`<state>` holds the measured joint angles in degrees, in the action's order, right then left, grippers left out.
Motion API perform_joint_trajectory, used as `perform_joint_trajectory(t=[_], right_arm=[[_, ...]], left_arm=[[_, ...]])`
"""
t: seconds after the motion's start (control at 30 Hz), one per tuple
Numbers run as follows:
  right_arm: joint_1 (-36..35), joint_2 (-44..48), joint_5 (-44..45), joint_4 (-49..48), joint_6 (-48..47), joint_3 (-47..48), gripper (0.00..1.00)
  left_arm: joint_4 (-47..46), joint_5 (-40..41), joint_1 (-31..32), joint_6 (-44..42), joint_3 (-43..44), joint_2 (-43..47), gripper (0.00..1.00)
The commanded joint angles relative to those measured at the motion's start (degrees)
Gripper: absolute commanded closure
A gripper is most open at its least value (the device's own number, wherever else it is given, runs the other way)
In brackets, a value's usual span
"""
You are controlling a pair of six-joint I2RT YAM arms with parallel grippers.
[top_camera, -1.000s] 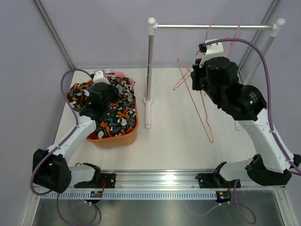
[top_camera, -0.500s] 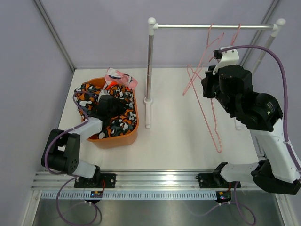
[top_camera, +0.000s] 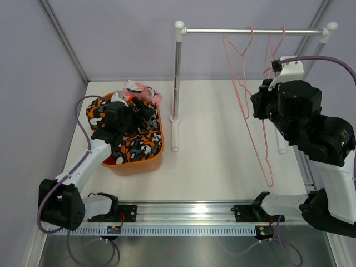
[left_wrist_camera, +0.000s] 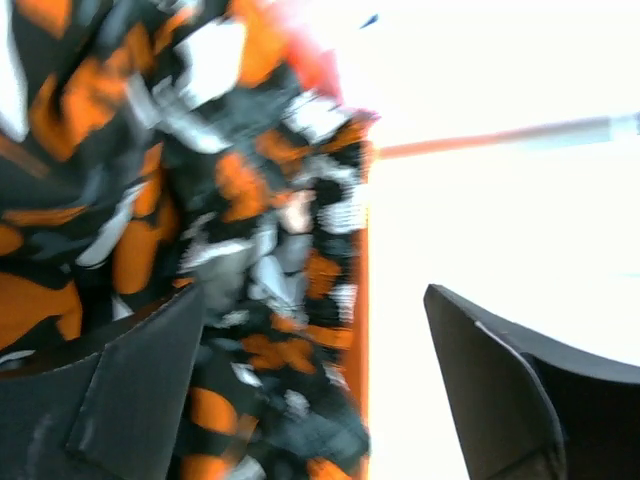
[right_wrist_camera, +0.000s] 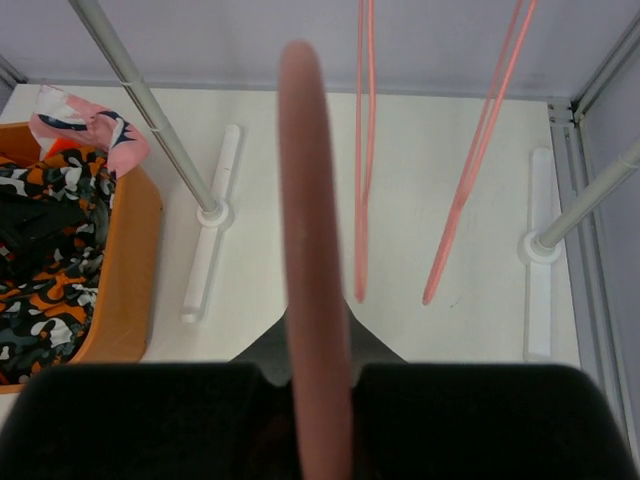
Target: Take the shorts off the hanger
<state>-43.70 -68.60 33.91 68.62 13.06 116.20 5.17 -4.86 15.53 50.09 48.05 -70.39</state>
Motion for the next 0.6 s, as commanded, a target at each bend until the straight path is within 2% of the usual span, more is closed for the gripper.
perform_joint_trajectory(t=[0.0, 0.1, 0.27, 0.57], right_arm=[[0.5, -4.0, -2.9, -5.0, -4.0, 3.9, 1.0], [3.2, -7.4, -10.5, -8.9, -5.9, 5.9, 1.0], [12.6, -15.8, -26.1, -11.9, -7.3, 11.3, 1.0], [20.7, -23.9, -38.9, -20.5, -11.7, 17.5, 1.0]], left_arm=[[4.8, -1.9, 0.2, -6.6, 6.3, 4.0, 0.02], [7.6, -2.0, 0.2, -9.3, 9.2, 7.5, 0.01], [12.6, -4.5, 0.2, -12.5, 13.9, 12.0, 0.01], [15.1, -10.1, 0.6, -15.7, 12.8, 19.5, 0.01]])
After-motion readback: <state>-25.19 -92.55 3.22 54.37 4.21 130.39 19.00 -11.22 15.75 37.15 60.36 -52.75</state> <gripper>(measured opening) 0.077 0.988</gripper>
